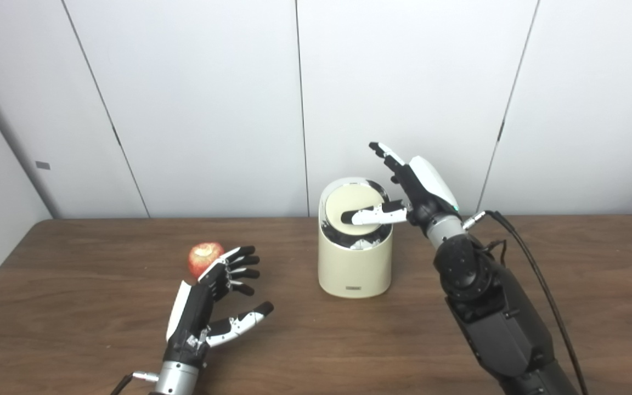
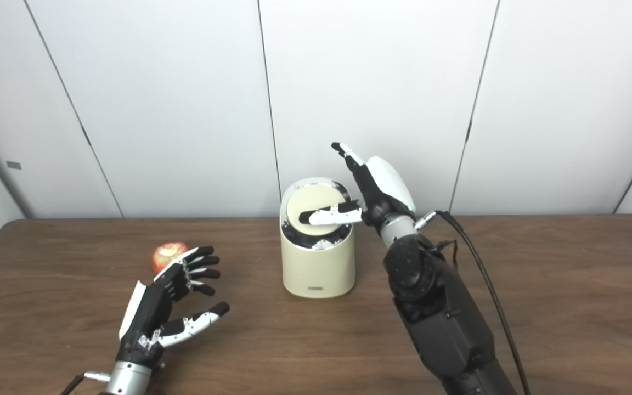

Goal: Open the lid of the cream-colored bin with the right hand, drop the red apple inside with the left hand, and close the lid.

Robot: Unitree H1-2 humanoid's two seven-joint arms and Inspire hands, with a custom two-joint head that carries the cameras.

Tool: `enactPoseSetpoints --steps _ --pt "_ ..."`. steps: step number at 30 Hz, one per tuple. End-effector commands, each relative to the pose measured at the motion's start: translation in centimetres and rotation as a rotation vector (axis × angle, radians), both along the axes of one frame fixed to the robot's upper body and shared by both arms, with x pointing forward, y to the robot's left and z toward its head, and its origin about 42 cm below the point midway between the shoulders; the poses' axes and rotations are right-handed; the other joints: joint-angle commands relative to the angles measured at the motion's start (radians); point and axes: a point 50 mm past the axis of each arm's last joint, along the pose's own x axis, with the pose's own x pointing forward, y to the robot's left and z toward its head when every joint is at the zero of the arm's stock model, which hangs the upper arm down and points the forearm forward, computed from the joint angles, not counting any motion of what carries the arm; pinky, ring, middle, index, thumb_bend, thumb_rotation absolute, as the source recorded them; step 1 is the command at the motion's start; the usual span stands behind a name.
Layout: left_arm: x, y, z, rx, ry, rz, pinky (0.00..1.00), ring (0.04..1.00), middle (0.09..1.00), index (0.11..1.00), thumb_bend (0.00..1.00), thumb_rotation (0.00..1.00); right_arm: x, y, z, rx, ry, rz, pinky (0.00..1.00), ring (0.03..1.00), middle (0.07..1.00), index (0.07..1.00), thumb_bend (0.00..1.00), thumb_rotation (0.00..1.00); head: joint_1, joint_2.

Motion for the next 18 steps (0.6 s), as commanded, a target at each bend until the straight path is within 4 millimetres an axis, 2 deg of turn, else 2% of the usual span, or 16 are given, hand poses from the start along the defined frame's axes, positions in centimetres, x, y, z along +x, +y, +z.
enactPoseSetpoints --steps 1,9,14,18 --pt "-0.5 -0.5 -0.5 -0.029 -0.004 0.009 0.57 0.699 0.772 0.823 0.63 0.00 0.6 0.4 3.2 -0.013 -0.109 0.009 0.79 0.913 0.928 0.930 0.90 0.35 0.003 0.003" --pt "-0.7 -0.6 -0.3 -0.033 -0.003 0.003 0.56 0.700 0.775 0.825 0.62 0.00 1.0 -0.2 2.9 -0.030 -0.090 -0.013 0.67 0.874 0.925 0.927 0.87 0.31 0.005 0.010" --pt "-0.8 -0.5 -0.2 -0.029 -0.005 0.006 0.56 0.696 0.772 0.825 0.62 0.00 0.9 -0.9 2.5 -0.066 -0.078 -0.026 0.70 0.877 0.932 0.936 0.86 0.27 0.005 0.019" --pt "-0.9 -0.5 -0.1 -0.029 -0.006 0.004 0.56 0.700 0.772 0.824 0.61 0.00 0.8 -1.4 2.0 -0.104 -0.073 -0.043 0.68 0.856 0.925 0.926 0.85 0.25 0.006 0.027"
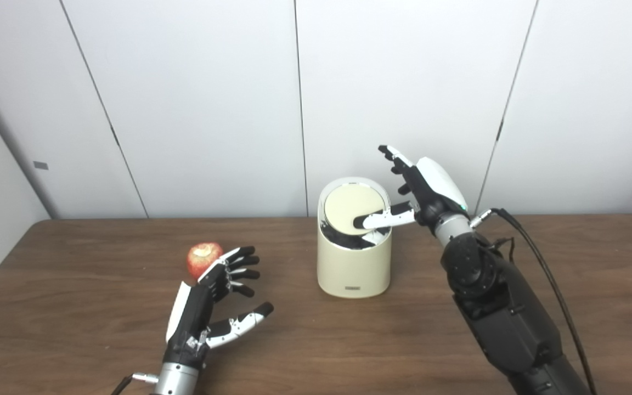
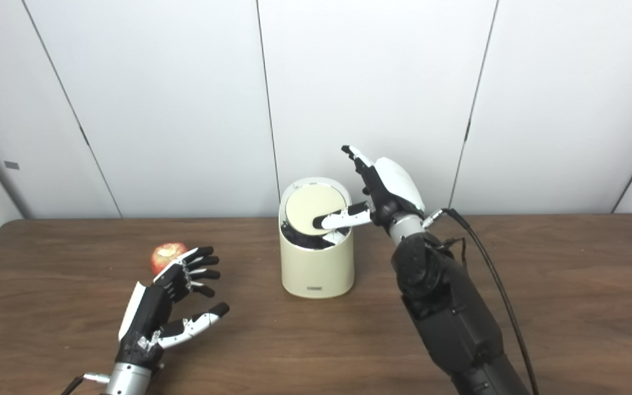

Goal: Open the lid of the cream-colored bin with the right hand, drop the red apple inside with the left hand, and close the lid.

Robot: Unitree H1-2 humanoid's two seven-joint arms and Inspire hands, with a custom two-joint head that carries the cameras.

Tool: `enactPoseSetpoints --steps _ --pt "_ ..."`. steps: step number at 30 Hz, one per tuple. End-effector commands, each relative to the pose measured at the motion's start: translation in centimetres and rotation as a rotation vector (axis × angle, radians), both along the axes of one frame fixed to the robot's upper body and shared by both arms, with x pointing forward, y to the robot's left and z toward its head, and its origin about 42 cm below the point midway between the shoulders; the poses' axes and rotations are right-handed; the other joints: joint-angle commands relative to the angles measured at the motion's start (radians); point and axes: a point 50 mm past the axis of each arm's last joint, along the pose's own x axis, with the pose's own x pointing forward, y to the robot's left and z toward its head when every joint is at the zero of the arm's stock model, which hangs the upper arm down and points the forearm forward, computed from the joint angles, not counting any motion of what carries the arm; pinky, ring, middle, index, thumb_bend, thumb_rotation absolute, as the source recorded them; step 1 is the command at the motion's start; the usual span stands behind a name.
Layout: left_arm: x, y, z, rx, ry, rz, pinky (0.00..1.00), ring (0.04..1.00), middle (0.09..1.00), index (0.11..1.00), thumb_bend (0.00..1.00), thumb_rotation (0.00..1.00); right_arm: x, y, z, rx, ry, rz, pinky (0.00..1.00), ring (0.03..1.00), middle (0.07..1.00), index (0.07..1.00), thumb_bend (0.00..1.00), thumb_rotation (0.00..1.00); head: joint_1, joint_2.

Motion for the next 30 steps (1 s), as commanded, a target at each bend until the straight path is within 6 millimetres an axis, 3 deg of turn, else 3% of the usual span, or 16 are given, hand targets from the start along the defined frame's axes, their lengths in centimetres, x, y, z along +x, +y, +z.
enactPoseSetpoints --steps 1,8,11,20,26,30 --pt "-0.6 -0.5 -0.1 -0.029 -0.004 0.002 0.56 0.700 0.772 0.825 0.61 0.00 0.2 -0.2 2.2 -0.034 -0.080 -0.008 0.68 0.857 0.925 0.924 0.85 0.24 0.001 0.001" --pt "-1.0 -0.7 0.3 -0.026 -0.006 -0.003 0.56 0.696 0.772 0.825 0.61 0.00 -0.1 -0.5 1.2 -0.155 -0.107 -0.012 0.69 0.870 0.938 0.915 0.85 0.19 0.007 0.018" --pt "-1.0 -0.7 0.3 -0.029 -0.002 -0.005 0.56 0.699 0.774 0.828 0.60 0.00 -0.5 -0.1 1.1 -0.222 -0.152 -0.003 0.77 0.887 0.936 0.913 0.85 0.19 0.014 0.023" --pt "-0.9 -1.0 0.3 -0.037 0.002 -0.007 0.55 0.695 0.773 0.828 0.60 0.00 -1.3 0.9 1.5 -0.351 -0.225 0.016 0.88 0.900 0.937 0.923 0.85 0.20 0.019 0.023" --pt "-0.8 -0.9 0.2 -0.033 0.000 -0.006 0.55 0.698 0.777 0.827 0.61 0.00 -1.7 0.2 2.8 -0.214 -0.234 0.014 0.80 0.888 0.920 0.912 0.85 0.23 0.017 0.018" --pt "-0.8 -0.9 0.3 -0.032 0.002 -0.006 0.56 0.700 0.772 0.825 0.60 0.00 -2.1 -1.2 3.8 -0.082 -0.225 -0.003 0.68 0.843 0.900 0.901 0.84 0.24 0.017 0.018"
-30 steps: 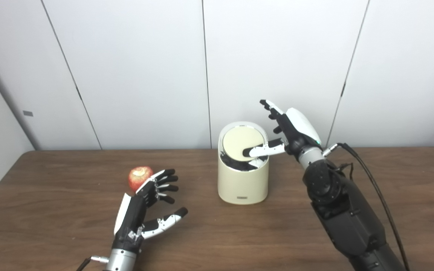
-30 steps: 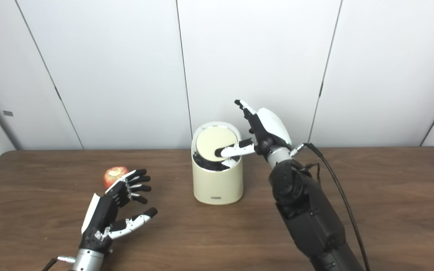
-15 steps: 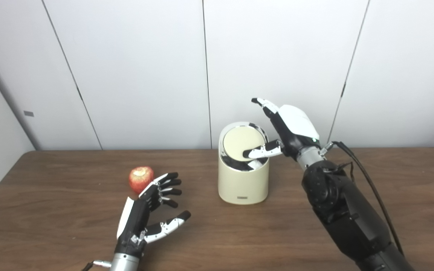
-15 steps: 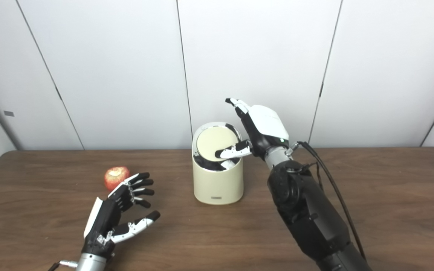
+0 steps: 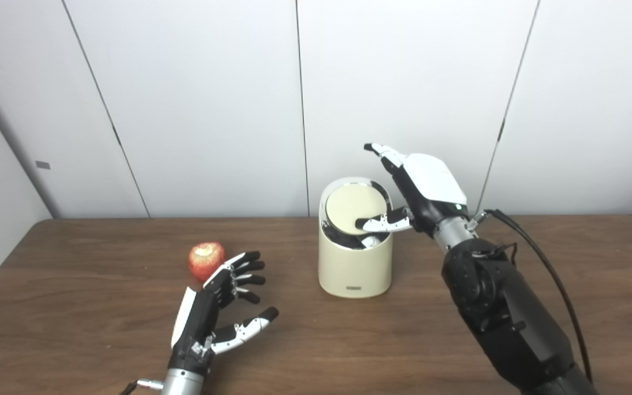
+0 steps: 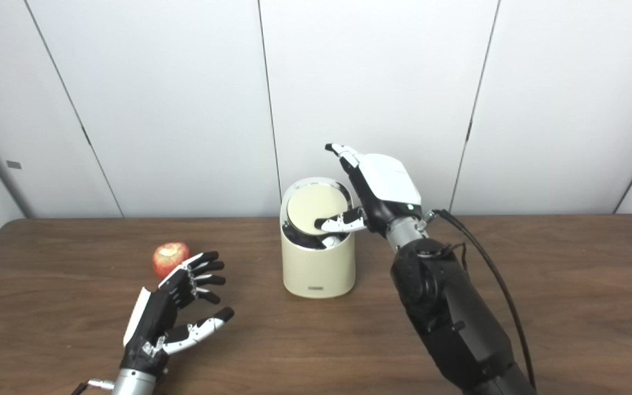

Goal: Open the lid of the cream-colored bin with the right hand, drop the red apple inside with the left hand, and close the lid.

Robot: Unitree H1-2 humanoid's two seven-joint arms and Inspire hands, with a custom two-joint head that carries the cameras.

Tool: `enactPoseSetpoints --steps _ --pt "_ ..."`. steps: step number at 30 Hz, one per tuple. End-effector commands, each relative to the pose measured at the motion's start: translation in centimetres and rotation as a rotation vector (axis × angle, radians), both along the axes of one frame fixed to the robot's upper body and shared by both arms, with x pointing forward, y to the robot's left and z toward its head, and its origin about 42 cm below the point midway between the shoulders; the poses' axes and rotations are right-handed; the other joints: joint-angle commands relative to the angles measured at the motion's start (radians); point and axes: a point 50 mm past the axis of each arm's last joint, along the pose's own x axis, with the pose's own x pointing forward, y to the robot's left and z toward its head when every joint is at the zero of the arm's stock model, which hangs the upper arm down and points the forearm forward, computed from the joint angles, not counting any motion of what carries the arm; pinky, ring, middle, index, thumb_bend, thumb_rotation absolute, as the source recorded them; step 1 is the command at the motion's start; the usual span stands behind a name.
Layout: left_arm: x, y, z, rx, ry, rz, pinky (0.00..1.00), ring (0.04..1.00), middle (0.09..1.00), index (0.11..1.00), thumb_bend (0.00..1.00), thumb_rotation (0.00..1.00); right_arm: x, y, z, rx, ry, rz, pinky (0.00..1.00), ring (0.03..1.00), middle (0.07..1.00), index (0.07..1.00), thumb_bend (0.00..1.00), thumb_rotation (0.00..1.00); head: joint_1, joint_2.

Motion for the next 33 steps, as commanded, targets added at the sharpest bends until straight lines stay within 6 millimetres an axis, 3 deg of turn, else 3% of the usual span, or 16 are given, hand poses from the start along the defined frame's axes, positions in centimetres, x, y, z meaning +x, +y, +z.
enactPoseSetpoints --steps 1,5,10,13,15,18,22,28,33 --pt "-0.1 -0.3 0.3 -0.018 -0.022 0.003 0.56 0.699 0.772 0.825 0.60 0.00 -0.2 -0.9 2.9 0.097 -0.074 -0.011 0.67 0.838 0.898 0.900 0.84 0.23 0.003 0.000" --pt "0.0 -0.2 0.3 -0.019 -0.022 0.000 0.56 0.700 0.768 0.827 0.61 0.00 -1.0 -3.5 2.0 0.302 -0.053 0.000 0.64 0.831 0.902 0.888 0.85 0.18 -0.001 0.002" --pt "0.0 -0.2 0.3 -0.022 -0.020 -0.003 0.56 0.700 0.771 0.826 0.61 0.00 -2.4 -6.5 -0.6 0.343 -0.039 -0.034 0.72 0.874 0.922 0.881 0.85 0.22 -0.001 0.002" --pt "0.0 -0.2 0.3 -0.019 -0.019 -0.001 0.57 0.698 0.769 0.823 0.61 0.00 -3.7 -7.6 -2.4 0.386 -0.014 -0.022 0.76 0.919 0.976 0.880 0.83 0.18 -0.001 0.002" --pt "0.0 -0.2 0.2 -0.021 -0.020 -0.003 0.57 0.697 0.769 0.823 0.61 0.00 -4.6 -8.3 -3.5 0.384 0.000 -0.024 0.74 0.891 0.945 0.884 0.83 0.20 -0.001 0.002" --pt "0.0 -0.3 0.2 -0.020 -0.021 -0.003 0.56 0.698 0.771 0.825 0.61 0.00 -5.8 -8.8 -4.9 0.368 0.038 -0.025 0.69 0.823 0.873 0.897 0.83 0.28 0.000 0.002" --pt "0.0 -0.3 0.3 -0.021 -0.023 0.001 0.56 0.699 0.773 0.826 0.61 0.00 -7.3 -9.2 -6.2 0.364 0.068 0.027 0.71 0.818 0.877 0.906 0.84 0.34 0.011 0.000" --pt "-0.2 -0.2 1.2 -0.012 -0.091 0.054 0.55 0.680 0.754 0.801 0.61 0.00 -8.9 -9.6 -7.5 0.384 0.081 0.064 0.72 0.837 0.897 0.885 0.85 0.27 0.086 -0.019" --pt "-0.7 0.1 3.0 0.048 -0.196 0.147 0.54 0.667 0.719 0.750 0.64 0.00 -9.7 -10.2 -8.3 0.382 0.096 0.068 0.70 0.845 0.904 0.893 0.83 0.20 0.150 -0.034"
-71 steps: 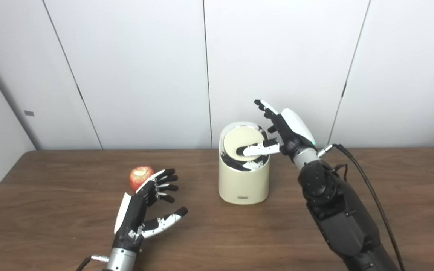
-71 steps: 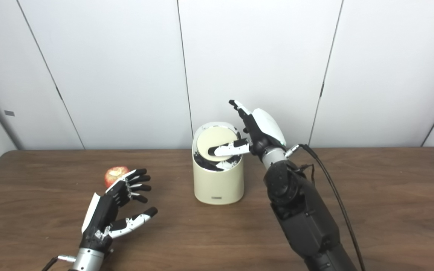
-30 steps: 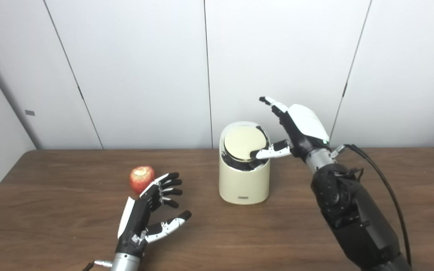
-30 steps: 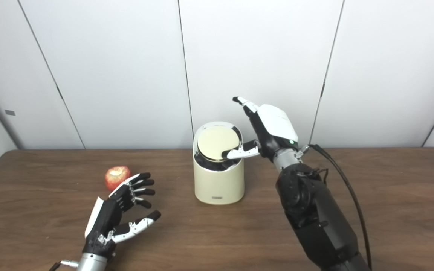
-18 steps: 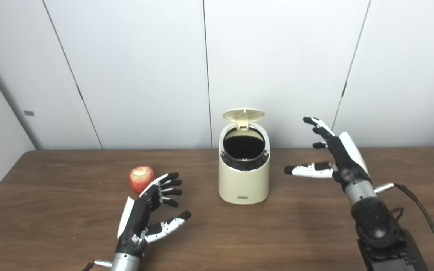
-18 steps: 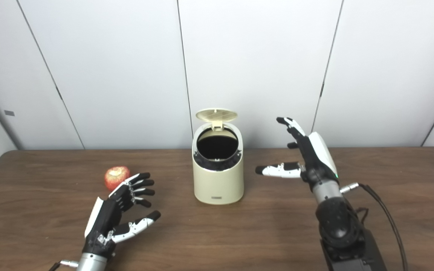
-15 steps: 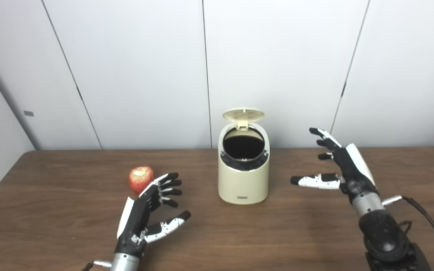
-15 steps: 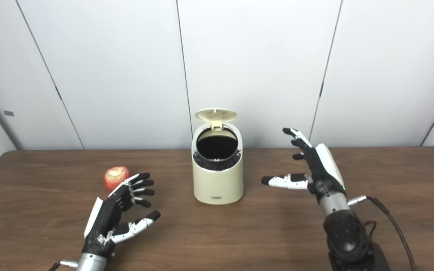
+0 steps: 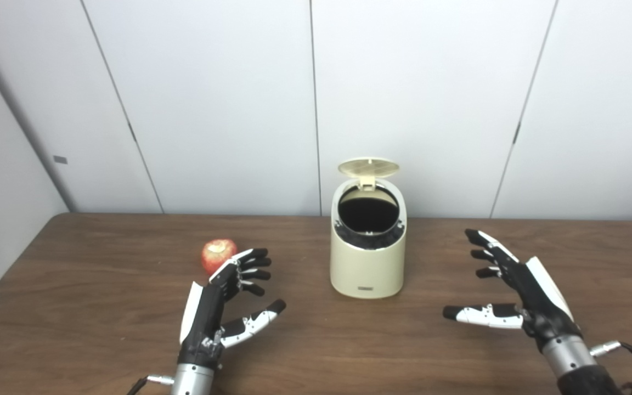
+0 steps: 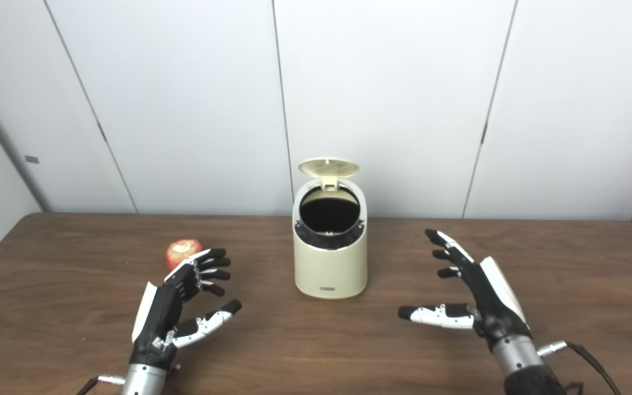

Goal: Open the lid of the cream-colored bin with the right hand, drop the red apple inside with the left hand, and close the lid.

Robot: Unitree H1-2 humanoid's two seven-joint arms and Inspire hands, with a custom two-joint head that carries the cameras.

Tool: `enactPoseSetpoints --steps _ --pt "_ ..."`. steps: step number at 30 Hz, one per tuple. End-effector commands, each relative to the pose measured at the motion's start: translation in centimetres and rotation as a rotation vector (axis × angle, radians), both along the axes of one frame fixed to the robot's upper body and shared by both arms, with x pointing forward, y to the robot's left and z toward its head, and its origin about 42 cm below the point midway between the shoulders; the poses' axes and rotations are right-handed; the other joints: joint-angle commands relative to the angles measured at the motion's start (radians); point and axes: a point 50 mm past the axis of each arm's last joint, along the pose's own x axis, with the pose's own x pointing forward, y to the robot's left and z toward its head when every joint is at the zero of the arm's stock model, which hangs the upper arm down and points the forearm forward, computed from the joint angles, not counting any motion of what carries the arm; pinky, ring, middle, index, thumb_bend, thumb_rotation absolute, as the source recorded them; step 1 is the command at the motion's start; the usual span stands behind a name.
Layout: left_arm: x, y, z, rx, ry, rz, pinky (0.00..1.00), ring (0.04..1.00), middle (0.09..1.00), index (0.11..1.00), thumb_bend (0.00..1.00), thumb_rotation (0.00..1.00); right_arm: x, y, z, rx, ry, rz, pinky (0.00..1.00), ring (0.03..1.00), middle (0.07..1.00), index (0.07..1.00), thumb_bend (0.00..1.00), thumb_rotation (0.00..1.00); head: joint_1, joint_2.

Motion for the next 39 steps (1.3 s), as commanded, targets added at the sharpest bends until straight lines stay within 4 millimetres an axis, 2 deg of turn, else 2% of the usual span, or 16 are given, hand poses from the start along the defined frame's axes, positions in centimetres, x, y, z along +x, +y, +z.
enactPoseSetpoints --steps 1,4,6,11,13,17,20,25,29,32,35,39 --pt "0.2 0.1 2.8 0.047 -0.144 0.060 0.54 0.669 0.716 0.745 0.64 0.00 0.0 -0.6 1.9 -0.014 -0.090 0.022 0.70 0.842 0.904 0.893 0.83 0.20 0.015 -0.002" --pt "0.3 0.7 4.0 0.109 -0.197 0.180 0.57 0.691 0.726 0.746 0.67 0.00 -0.4 -1.0 1.7 -0.014 -0.069 0.016 0.75 0.851 0.909 0.900 0.80 0.16 0.039 -0.010" --pt "0.7 1.3 4.5 0.119 -0.199 0.249 0.62 0.763 0.788 0.779 0.69 0.05 -0.6 -1.1 1.6 -0.015 -0.053 0.010 0.75 0.858 0.912 0.904 0.79 0.12 0.046 -0.013" --pt "2.0 3.0 5.7 0.125 -0.202 0.353 0.66 0.840 0.859 0.826 0.69 0.08 -0.9 -1.3 1.7 -0.017 -0.031 0.010 0.78 0.866 0.919 0.910 0.79 0.08 0.050 -0.014" --pt "2.5 3.7 6.2 0.155 -0.199 0.391 0.65 0.813 0.844 0.822 0.70 0.08 -1.0 -1.3 1.7 -0.020 -0.025 0.013 0.77 0.864 0.917 0.908 0.78 0.09 0.051 -0.014" --pt "4.0 5.2 7.1 0.217 -0.172 0.433 0.71 0.804 0.826 0.824 0.75 0.09 -1.1 -1.1 2.0 -0.033 -0.010 0.017 0.76 0.858 0.914 0.902 0.78 0.13 0.053 -0.010" --pt "5.1 5.9 7.6 0.242 -0.140 0.440 0.84 0.857 0.845 0.839 0.78 0.11 -1.1 -1.1 2.3 -0.034 -0.003 0.020 0.76 0.861 0.917 0.902 0.78 0.13 0.052 -0.007" --pt "6.5 6.5 7.9 0.303 -0.049 0.426 0.82 0.862 0.838 0.847 0.82 0.18 -1.2 -0.9 2.6 -0.037 -0.004 0.022 0.76 0.864 0.918 0.903 0.79 0.12 0.053 -0.007" --pt "7.5 6.9 7.8 0.366 0.046 0.380 0.83 0.899 0.876 0.878 0.87 0.24 -1.2 -1.0 2.8 -0.038 -0.015 0.025 0.75 0.853 0.911 0.900 0.79 0.10 0.047 -0.005" --pt "7.9 7.0 7.7 0.417 0.089 0.366 0.78 0.908 0.885 0.892 0.94 0.29 -1.3 -1.1 2.9 -0.036 -0.013 0.023 0.75 0.853 0.914 0.899 0.79 0.10 0.047 -0.002" --pt "8.2 7.2 7.2 0.466 0.117 0.372 0.76 0.901 0.870 0.892 0.99 0.30 -1.4 -1.2 2.9 -0.039 -0.015 0.023 0.73 0.846 0.912 0.896 0.79 0.10 0.046 -0.001" --pt "8.7 7.2 6.5 0.519 0.149 0.376 0.77 0.909 0.871 0.895 1.00 0.31 -1.6 -1.2 3.1 -0.042 -0.013 0.023 0.75 0.846 0.905 0.896 0.79 0.12 0.041 0.005"
